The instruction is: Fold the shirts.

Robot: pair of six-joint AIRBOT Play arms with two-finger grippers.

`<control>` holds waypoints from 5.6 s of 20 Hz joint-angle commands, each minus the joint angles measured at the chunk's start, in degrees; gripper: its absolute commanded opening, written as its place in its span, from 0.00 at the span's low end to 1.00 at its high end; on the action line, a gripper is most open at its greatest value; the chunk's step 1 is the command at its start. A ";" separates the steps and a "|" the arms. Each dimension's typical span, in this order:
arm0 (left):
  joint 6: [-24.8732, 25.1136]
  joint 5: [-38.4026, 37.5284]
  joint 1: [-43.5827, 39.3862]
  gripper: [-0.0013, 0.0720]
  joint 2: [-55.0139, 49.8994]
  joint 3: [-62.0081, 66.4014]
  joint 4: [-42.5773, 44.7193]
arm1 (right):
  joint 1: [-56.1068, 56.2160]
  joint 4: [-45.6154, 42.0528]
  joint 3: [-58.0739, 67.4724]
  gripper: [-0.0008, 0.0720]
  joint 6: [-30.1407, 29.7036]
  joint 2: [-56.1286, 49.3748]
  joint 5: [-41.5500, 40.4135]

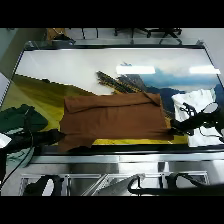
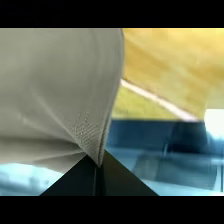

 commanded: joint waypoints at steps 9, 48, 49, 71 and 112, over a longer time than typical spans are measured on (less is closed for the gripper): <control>11.69 16.06 -6.23 0.04 -44.09 32.24 -7.48 | 4.55 28.57 15.37 0.04 -24.13 -19.23 -28.15; 7.54 33.64 -33.40 0.04 -62.16 46.27 -7.04 | 1.36 35.26 30.60 0.04 -24.92 -26.88 -3.02; 7.45 34.93 -36.74 0.04 -65.13 47.78 -7.06 | 1.29 35.91 30.97 0.04 -24.79 -24.37 -1.60; 1.42 6.23 -25.24 0.04 -44.30 73.20 -7.45 | 19.54 47.58 36.50 0.04 -22.05 -15.45 -7.85; 6.69 2.73 -4.50 0.04 -4.22 41.86 -7.43 | 22.10 39.23 40.98 0.04 -22.25 -36.30 -5.22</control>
